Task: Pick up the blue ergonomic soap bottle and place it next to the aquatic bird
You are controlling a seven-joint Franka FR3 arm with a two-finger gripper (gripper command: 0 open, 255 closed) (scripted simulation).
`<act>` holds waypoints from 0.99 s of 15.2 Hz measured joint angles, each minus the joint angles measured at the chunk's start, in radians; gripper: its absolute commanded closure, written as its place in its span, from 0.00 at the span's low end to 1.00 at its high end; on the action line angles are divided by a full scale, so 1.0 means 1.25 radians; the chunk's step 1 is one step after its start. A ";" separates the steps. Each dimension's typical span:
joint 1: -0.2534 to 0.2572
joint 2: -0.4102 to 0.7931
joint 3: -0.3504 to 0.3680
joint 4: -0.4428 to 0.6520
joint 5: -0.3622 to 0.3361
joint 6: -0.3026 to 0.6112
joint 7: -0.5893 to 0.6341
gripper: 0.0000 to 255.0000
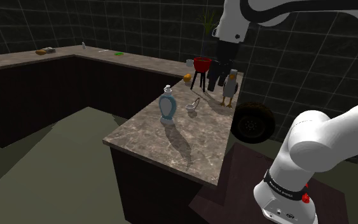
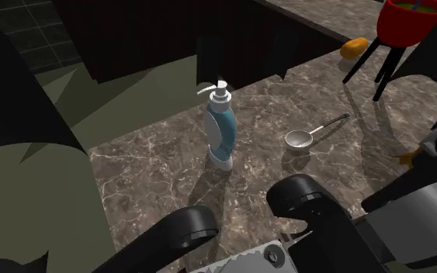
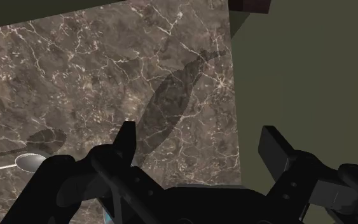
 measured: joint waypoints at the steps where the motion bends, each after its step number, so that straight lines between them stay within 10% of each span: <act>1: 0.000 0.000 0.000 0.000 0.000 0.000 0.000 0.00; 15: 0.003 0.311 -0.146 0.031 0.055 0.342 -0.213 0.00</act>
